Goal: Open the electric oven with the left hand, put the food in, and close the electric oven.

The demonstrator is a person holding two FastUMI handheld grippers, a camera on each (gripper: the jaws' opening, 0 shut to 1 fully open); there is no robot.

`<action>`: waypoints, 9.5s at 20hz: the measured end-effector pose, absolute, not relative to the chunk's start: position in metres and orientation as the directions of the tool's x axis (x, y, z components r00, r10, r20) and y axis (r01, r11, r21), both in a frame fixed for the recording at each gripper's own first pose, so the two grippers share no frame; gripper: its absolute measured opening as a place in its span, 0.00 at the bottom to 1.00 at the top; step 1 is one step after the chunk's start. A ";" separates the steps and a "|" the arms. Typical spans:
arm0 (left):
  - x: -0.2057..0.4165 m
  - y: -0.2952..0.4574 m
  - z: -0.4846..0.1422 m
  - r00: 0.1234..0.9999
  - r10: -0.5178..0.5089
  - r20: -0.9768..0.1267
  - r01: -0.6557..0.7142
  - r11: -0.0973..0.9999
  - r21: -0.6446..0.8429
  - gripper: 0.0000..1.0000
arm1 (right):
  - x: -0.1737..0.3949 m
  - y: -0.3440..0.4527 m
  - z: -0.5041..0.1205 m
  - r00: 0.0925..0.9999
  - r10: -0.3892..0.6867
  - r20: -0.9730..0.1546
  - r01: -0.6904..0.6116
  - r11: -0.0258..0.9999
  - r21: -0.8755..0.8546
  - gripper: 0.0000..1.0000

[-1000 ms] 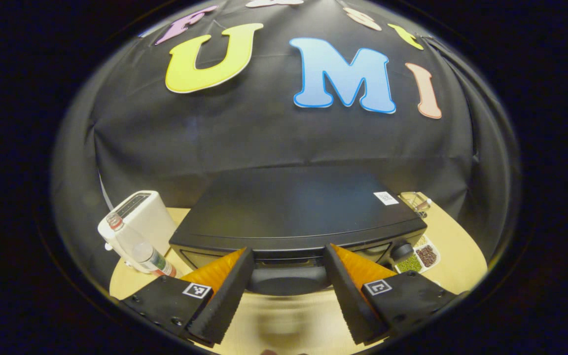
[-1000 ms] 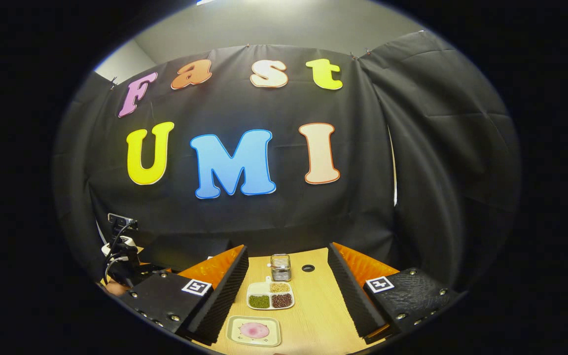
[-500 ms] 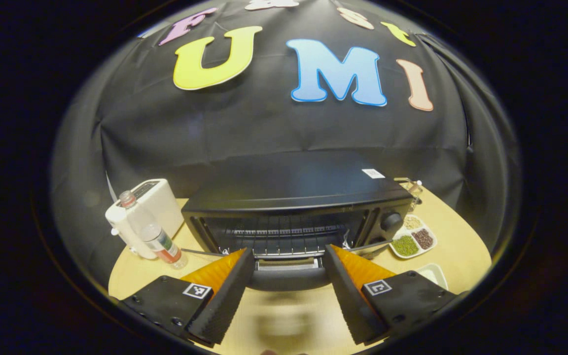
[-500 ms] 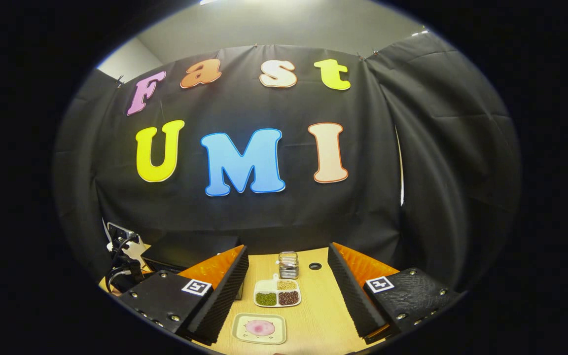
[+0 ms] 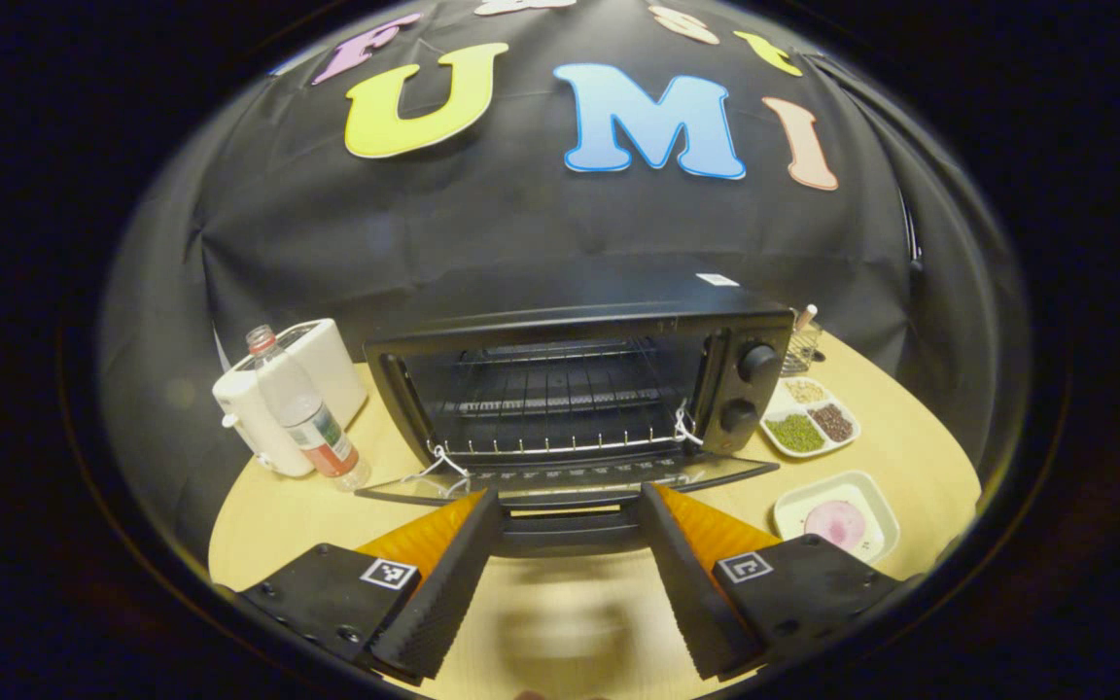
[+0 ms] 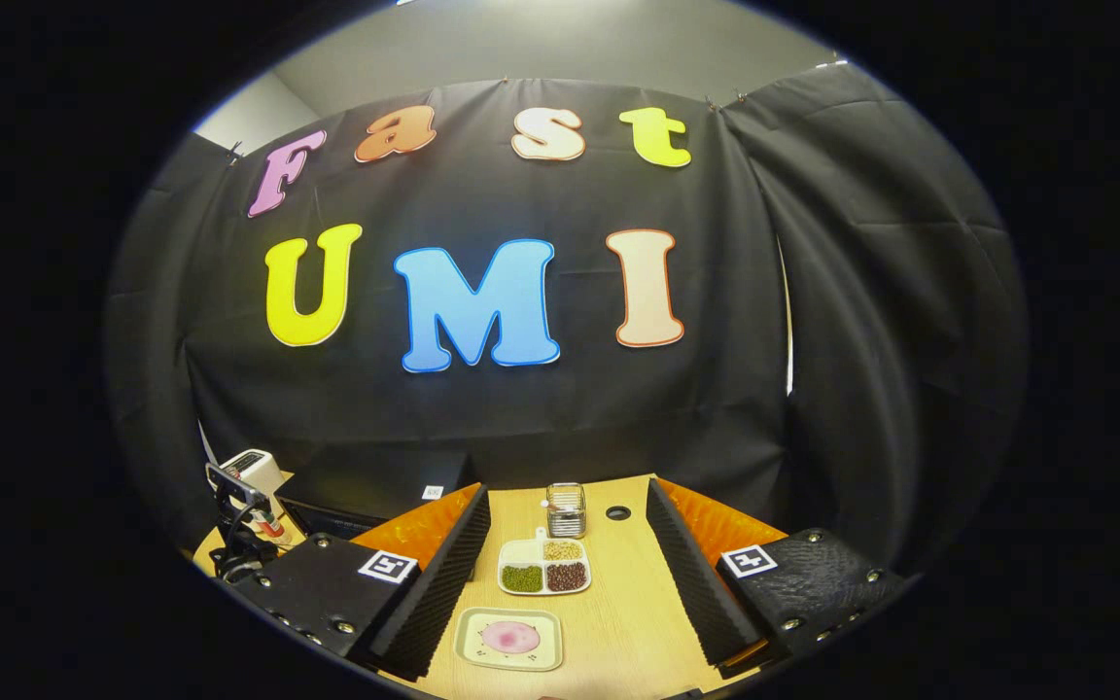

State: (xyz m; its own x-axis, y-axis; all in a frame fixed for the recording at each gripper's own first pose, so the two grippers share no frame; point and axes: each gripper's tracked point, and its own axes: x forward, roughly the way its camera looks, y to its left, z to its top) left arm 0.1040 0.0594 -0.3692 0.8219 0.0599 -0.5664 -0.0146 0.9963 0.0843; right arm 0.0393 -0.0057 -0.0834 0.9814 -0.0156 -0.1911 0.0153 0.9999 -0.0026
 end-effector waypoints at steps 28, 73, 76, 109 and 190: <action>0.044 0.072 -0.094 0.991 0.105 -0.083 -0.109 0.993 -0.053 1.00 | 0.067 -0.004 -0.338 0.483 0.264 -0.835 -0.022 0.957 0.289 0.98; 0.006 0.145 -0.134 0.954 0.228 -0.194 -0.250 0.964 -0.092 1.00 | 0.062 0.003 -0.455 0.258 0.370 -0.892 0.220 0.877 0.427 0.00; 0.007 0.142 -0.136 0.954 0.220 -0.202 -0.242 0.966 -0.092 1.00 | 0.051 0.001 -0.449 0.281 0.433 -0.857 0.270 0.821 0.503 0.00; -0.009 0.145 -0.023 0.994 0.102 0.042 -0.100 0.994 -0.034 1.00 | 0.047 0.211 -0.345 0.588 0.575 -0.569 0.370 0.434 0.821 0.00; 0.057 0.057 -0.158 0.944 0.005 -0.330 -0.026 0.998 -0.059 0.97 | 0.049 0.097 -0.060 0.968 0.244 -0.065 -0.240 0.969 0.058 0.96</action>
